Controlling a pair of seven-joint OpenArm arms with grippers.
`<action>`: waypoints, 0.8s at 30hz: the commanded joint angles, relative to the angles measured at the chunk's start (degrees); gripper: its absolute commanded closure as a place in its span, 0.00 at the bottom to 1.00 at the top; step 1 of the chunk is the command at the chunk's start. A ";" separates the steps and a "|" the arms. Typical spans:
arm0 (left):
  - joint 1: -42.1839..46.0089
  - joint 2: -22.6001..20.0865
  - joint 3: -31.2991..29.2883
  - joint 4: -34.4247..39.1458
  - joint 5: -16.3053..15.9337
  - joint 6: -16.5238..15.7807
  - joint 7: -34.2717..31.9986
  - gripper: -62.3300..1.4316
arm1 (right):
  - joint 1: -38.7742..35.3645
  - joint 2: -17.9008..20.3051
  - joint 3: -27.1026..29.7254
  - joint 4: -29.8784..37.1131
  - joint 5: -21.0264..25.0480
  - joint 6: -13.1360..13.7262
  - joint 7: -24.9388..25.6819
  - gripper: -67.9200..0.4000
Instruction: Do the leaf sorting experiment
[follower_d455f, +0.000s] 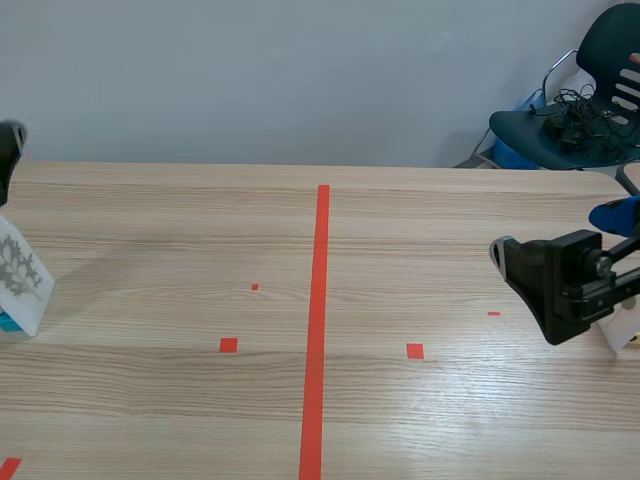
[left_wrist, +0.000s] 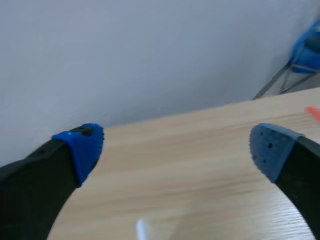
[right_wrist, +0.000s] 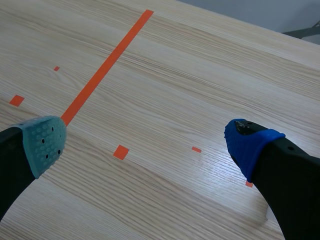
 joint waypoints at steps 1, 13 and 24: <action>1.46 0.37 -0.28 3.85 -0.39 -2.23 1.55 0.00 | 0.83 0.76 0.28 -0.04 0.42 -0.22 0.68 0.00; 16.04 6.10 -0.22 23.17 -0.39 -17.75 8.28 0.00 | 0.83 0.76 0.28 -0.04 0.42 -1.11 0.87 0.00; 19.45 8.48 -0.15 23.17 -0.35 -19.89 8.24 0.00 | 0.83 0.76 0.28 -0.04 0.42 -1.09 1.09 0.00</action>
